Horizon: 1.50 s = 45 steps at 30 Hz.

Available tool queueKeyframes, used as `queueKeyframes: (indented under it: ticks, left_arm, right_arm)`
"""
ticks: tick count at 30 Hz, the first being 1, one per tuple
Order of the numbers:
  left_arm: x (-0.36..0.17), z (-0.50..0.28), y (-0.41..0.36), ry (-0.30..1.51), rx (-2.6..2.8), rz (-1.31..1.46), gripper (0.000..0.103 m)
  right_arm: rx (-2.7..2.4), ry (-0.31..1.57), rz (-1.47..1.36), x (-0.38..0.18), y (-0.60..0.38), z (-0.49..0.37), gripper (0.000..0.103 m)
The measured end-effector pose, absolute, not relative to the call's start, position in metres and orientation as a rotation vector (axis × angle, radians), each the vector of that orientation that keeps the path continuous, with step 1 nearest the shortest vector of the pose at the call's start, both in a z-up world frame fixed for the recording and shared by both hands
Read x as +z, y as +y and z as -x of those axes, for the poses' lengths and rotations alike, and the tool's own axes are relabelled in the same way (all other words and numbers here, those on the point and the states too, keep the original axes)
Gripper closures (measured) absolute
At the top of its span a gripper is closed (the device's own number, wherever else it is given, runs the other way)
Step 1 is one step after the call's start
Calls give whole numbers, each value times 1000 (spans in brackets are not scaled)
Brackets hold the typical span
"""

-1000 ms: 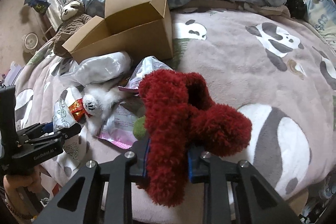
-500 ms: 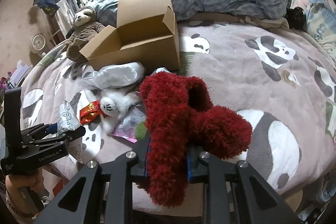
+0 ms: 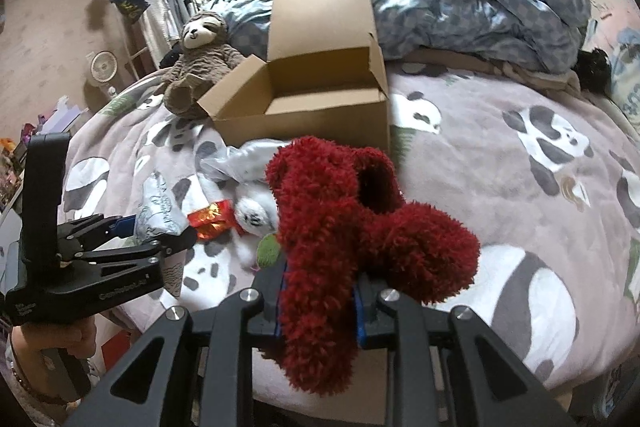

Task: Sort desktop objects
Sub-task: 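Lift the white pouch with the left tool while the right tool carries the red plush into the box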

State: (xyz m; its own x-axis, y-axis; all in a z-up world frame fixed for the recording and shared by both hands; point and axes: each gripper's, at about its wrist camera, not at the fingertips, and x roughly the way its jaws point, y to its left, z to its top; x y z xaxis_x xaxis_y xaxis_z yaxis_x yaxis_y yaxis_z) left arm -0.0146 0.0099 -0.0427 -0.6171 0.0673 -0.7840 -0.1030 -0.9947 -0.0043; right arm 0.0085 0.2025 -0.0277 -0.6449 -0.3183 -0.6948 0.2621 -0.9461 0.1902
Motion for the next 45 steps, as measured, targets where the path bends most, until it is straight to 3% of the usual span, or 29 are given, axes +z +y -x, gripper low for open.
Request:
queueKeyframes:
  ticks: [17, 45]
  left_arm:
    - [8, 91, 8, 150, 2807, 1183, 50]
    - [16, 280, 8, 234, 2801, 1296, 50]
  right_arm:
    - [-2572, -40, -963, 20, 177, 62, 79]
    - [-2521, 54, -1005, 43, 143, 266, 79]
